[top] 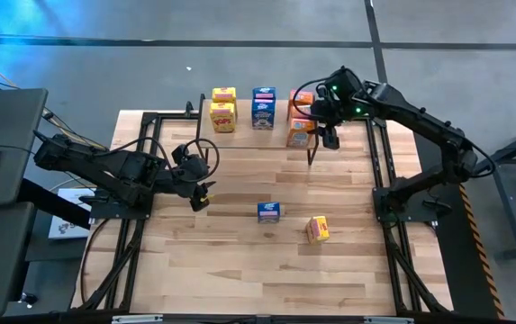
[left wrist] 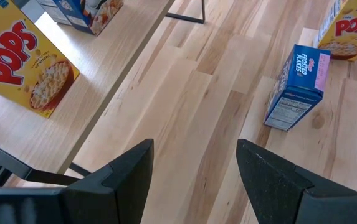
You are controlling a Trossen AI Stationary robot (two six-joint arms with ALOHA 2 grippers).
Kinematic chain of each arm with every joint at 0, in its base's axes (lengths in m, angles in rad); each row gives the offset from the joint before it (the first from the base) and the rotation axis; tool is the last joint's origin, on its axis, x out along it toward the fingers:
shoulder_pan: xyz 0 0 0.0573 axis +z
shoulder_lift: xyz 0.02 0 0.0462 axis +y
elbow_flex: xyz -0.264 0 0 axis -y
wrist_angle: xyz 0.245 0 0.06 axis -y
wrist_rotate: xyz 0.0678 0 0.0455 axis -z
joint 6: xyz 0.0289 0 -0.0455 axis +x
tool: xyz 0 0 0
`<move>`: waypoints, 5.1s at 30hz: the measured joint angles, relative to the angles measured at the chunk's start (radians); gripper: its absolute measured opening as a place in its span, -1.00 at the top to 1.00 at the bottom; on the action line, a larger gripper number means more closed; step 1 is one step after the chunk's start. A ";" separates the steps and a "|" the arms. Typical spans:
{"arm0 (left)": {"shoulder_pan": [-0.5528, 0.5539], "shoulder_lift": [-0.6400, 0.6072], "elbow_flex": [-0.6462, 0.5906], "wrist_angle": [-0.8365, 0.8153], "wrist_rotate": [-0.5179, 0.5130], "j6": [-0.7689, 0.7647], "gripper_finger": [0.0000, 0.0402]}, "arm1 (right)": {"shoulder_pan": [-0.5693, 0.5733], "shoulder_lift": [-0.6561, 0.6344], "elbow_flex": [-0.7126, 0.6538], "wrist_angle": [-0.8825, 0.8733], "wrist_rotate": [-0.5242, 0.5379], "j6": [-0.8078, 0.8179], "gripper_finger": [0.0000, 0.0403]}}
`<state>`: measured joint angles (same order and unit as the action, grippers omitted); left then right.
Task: Stack cereal on shelf
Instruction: Put the orange cereal box on the shelf aligned with the other orange cereal boxes, then put the yellow cereal box on the shelf aligned with the other yellow cereal boxes
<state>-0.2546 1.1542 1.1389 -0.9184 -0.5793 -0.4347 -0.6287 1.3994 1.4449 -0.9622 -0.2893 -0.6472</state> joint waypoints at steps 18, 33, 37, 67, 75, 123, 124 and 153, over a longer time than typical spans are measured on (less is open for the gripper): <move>0.000 0.000 0.000 0.000 0.000 0.000 -0.10 | 0.000 0.000 0.009 -0.013 0.035 0.003 0.14; 0.000 0.000 0.000 0.000 0.000 0.000 -0.10 | 0.001 0.000 0.009 0.006 0.074 0.022 -0.17; 0.000 0.000 0.000 0.000 0.000 0.000 -0.10 | 0.001 0.000 0.009 0.006 0.076 0.029 -0.20; 0.000 0.000 0.000 0.000 0.000 0.000 -0.10 | 0.094 -0.142 0.010 -0.019 0.202 0.139 -0.20; 0.000 0.000 0.000 0.000 0.000 0.000 -0.10 | 0.236 -0.149 0.011 -0.142 0.316 0.470 -0.20; 0.000 0.000 0.000 0.000 0.000 0.000 -0.10 | 1.142 -0.015 -0.164 -0.229 0.588 2.204 -0.20; 0.000 0.000 0.000 0.000 0.000 0.000 -0.10 | 1.151 -0.006 -0.164 -0.223 0.590 2.221 -0.20; 0.000 0.000 0.000 0.000 0.000 0.000 -0.10 | 1.244 0.094 -0.164 -0.188 0.643 2.401 -0.20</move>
<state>-0.2547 1.1538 1.1393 -0.9180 -0.5797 -0.4347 0.6155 1.4939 1.2812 -1.1506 0.3538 1.7539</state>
